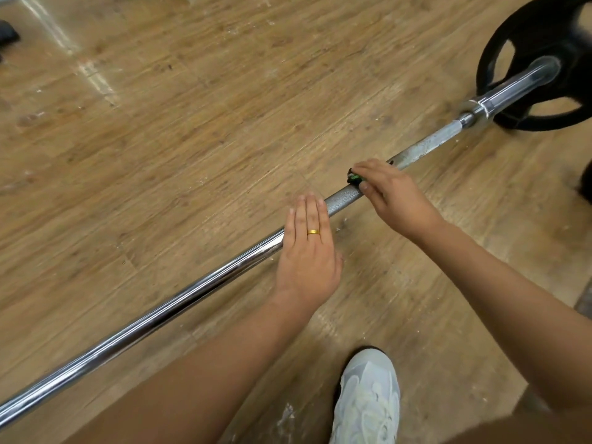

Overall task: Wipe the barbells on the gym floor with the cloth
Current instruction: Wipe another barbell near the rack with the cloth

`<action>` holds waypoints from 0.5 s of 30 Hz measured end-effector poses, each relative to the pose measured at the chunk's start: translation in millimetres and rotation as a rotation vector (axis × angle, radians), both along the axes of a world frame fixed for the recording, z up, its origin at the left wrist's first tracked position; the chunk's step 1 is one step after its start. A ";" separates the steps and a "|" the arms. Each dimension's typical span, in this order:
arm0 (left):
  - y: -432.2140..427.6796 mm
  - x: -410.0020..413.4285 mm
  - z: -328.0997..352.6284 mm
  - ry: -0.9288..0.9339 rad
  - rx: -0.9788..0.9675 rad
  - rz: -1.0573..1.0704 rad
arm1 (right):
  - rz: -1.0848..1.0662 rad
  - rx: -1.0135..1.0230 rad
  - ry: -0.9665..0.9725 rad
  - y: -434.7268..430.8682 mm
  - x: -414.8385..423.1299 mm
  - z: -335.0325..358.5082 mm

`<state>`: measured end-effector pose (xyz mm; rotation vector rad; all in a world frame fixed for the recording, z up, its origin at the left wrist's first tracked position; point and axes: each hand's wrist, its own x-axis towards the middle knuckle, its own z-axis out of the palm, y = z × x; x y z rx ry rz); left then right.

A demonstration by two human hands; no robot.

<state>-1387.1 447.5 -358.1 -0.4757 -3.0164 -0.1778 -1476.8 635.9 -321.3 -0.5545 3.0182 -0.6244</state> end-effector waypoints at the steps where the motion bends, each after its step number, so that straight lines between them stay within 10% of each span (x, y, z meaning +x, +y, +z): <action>1: 0.8 2.3 -0.6 -0.004 -0.002 -0.007 | -0.048 -0.013 0.015 0.0 1.5 -1.6; 15: 16.8 32.0 -4.8 -0.021 0.012 -0.072 | -0.033 -0.063 0.013 8.3 39.1 -7.2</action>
